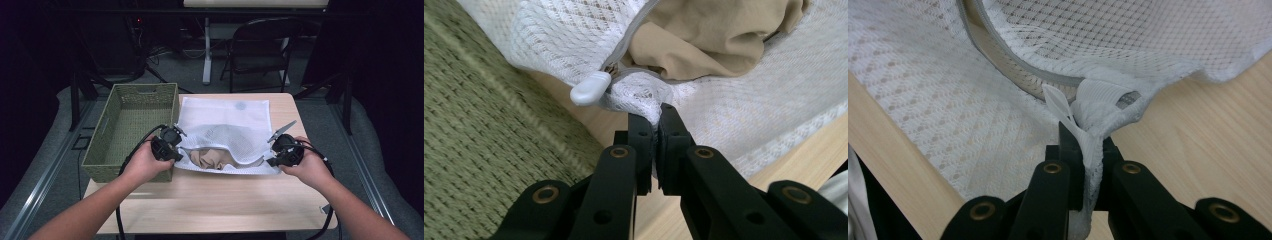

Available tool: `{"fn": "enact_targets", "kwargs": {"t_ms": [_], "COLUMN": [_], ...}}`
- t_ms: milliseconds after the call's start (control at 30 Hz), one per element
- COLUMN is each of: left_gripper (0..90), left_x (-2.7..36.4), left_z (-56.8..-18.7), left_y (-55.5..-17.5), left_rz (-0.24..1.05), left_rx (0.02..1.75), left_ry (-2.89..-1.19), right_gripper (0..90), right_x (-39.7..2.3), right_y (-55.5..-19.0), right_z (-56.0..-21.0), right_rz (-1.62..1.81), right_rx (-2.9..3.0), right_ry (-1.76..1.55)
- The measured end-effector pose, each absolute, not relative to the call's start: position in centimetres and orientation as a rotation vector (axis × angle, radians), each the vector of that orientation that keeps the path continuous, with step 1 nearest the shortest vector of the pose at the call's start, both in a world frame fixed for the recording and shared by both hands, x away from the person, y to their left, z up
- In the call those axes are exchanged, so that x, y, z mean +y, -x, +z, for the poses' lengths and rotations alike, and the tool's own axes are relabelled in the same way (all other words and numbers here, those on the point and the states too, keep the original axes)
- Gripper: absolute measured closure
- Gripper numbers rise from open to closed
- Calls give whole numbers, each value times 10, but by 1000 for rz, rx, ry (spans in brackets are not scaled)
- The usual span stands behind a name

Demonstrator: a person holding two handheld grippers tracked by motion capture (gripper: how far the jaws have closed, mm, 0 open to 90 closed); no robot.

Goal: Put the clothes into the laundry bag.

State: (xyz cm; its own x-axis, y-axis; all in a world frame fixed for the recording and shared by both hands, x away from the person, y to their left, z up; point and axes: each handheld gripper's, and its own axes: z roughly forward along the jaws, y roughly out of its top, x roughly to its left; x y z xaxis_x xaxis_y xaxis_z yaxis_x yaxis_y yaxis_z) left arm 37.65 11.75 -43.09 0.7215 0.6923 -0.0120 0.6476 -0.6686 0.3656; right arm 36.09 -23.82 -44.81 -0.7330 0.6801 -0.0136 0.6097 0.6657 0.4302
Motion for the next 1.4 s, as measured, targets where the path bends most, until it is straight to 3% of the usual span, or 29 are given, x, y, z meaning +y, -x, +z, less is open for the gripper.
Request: {"fn": "enact_targets", "kwargs": {"t_ms": [1400], "left_gripper": [875], "left_x": [130], "left_z": [-385], "left_y": [-404], "left_rz": [264], "left_rx": [1084], "left_ry": [-2511], "right_gripper": [881], "right_x": [-238], "right_y": [-390], "right_z": [-400], "right_rz": [621], "right_rx": [2609], "right_ry": [-1044]}}
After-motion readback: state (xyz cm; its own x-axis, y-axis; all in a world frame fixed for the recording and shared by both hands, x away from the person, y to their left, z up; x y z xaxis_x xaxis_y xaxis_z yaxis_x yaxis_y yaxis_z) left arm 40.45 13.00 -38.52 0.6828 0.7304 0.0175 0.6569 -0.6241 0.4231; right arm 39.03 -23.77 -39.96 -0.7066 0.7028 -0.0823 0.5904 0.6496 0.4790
